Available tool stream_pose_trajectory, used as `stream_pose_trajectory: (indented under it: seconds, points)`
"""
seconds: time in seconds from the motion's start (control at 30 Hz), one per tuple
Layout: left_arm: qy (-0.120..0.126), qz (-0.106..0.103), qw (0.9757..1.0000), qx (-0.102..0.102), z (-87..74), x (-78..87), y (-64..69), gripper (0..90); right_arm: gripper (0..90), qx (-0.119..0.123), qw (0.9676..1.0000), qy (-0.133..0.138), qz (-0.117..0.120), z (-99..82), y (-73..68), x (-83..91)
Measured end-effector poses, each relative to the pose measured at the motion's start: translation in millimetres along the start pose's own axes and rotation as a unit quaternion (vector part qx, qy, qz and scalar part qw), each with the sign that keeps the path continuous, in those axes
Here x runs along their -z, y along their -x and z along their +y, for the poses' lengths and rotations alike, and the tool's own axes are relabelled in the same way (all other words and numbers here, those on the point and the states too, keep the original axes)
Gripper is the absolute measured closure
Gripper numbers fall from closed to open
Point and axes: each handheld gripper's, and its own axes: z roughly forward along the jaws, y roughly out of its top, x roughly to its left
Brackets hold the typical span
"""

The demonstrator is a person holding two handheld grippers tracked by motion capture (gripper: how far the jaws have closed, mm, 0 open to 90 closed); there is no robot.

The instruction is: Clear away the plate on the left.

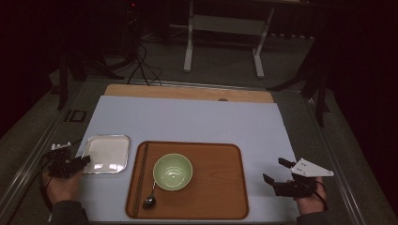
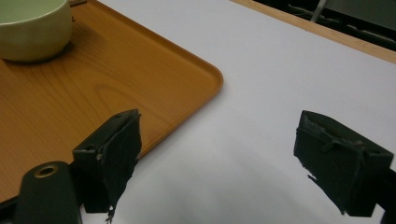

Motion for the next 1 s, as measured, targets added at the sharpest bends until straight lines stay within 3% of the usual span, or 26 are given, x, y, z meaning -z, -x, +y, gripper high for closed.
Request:
stream_pose_trajectory:
  seconds: [0.33, 0.5, 0.6, 0.77, 1.0]
  points:
    - [0.001, -0.016, 0.9994, 0.03, -1.3, 3.2, -9.1, 86.3, 14.5, 0.001, 1.0, -0.001, 0.0, 0.0, 0.0, 0.0]
    - [0.002, -0.018, 0.9993, 0.032, -1.7, 3.7, -9.3, 87.3, 14.5, 0.0, 1.0, -0.001, 0.0, 0.0, 0.0, -0.2]
    - [0.007, -0.046, 0.9971, 0.06, -3.2, 4.6, -15.7, 88.6, 14.5, -0.002, 1.0, -0.001, -0.002, -0.1, 0.5, 0.5]
    - [0.009, -0.067, 0.994, 0.086, -5.0, 4.2, -20.7, 89.3, 14.5, -0.002, 1.0, -0.001, -0.001, -0.2, 0.6, 0.5]
    - [0.014, -0.074, 0.9923, 0.098, -5.1, 6.1, -23.0, 89.4, 14.5, -0.002, 1.0, -0.001, -0.001, -0.2, 0.6, 0.6]
